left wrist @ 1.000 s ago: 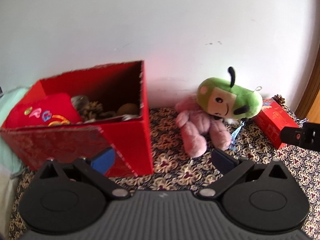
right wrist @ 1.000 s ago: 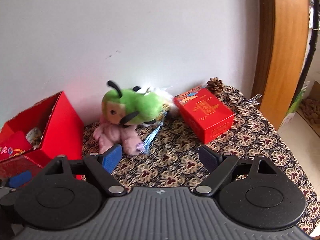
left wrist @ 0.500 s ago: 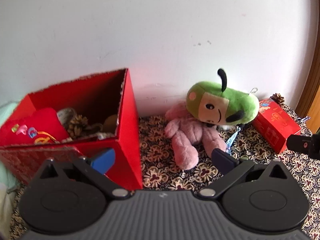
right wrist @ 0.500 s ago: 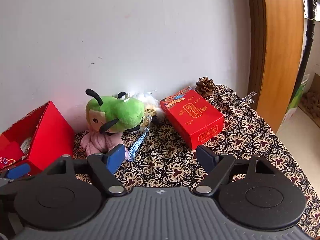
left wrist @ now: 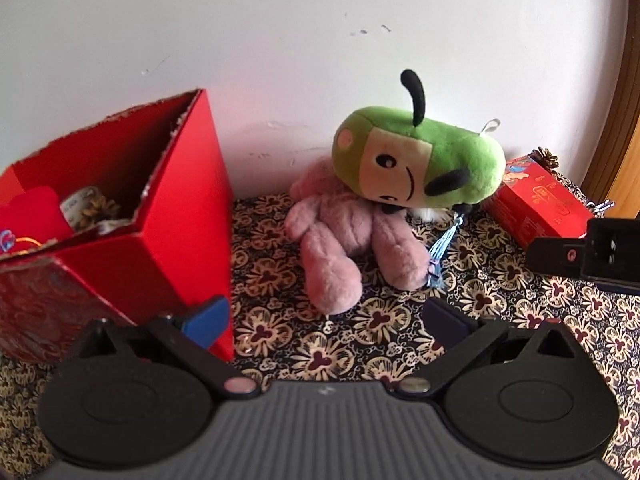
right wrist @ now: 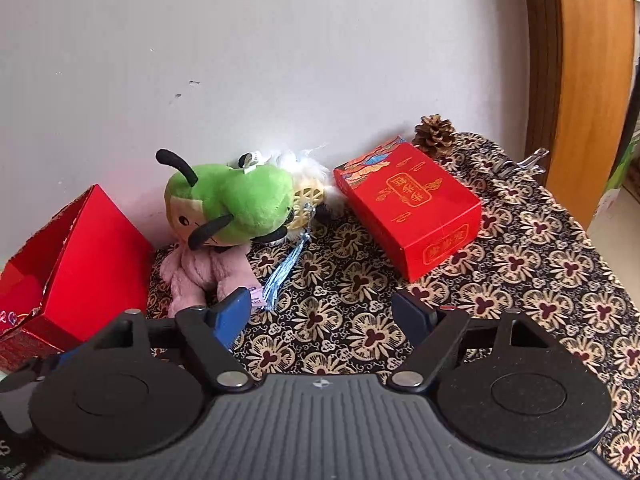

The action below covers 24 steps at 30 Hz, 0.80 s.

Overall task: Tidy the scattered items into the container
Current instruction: 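Bring the open right tool to the green pear-shaped plush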

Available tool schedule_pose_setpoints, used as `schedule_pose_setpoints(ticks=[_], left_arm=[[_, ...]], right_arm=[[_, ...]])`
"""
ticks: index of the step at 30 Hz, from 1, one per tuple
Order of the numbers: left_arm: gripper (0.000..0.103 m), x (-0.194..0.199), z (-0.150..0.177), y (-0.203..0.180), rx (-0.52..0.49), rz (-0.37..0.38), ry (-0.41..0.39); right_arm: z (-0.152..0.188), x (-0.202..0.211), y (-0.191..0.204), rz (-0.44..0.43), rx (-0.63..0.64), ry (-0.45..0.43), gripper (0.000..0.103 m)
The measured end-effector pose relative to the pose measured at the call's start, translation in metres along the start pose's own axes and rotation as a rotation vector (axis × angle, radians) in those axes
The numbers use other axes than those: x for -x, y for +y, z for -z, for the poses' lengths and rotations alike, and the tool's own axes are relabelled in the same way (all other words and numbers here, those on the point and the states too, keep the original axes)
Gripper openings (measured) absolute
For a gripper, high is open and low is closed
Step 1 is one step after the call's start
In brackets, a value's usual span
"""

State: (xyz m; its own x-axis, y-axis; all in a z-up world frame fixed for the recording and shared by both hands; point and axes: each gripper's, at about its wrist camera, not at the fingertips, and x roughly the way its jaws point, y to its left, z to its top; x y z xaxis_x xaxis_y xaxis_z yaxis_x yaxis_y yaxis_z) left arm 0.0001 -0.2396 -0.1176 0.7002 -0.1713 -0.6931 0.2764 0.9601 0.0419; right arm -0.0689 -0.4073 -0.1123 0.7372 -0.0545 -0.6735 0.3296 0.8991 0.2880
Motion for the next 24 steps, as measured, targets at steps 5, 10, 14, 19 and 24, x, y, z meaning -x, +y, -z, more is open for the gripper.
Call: schedule_pose_setpoints(ticks=[5,10,14,19,24], left_arm=[[0.102,-0.009,0.002,-0.002,-0.013,-0.005,0.000],[0.102,-0.010,0.003,0.000,-0.032,-0.002,-0.023],[0.102,-0.018,0.001,0.005,0.005,0.013,-0.012],[0.102,-0.024,-0.001,0.004,0.025,0.051,-0.031],[0.102,-0.023,-0.005,0.000,0.012,0.076,-0.060]], right_arm=[[-0.005,-0.004,0.004,0.007,0.031,-0.006,0.081],[-0.009,-0.008,0.009,0.019,0.066,-0.012,0.081],[-0.017,-0.013,0.017,0.039,0.092,-0.028,0.081],[-0.040,-0.019,0.030,0.009,0.084,-0.073,0.082],[-0.063,-0.043,0.050,0.037,0.161,-0.105,0.087]])
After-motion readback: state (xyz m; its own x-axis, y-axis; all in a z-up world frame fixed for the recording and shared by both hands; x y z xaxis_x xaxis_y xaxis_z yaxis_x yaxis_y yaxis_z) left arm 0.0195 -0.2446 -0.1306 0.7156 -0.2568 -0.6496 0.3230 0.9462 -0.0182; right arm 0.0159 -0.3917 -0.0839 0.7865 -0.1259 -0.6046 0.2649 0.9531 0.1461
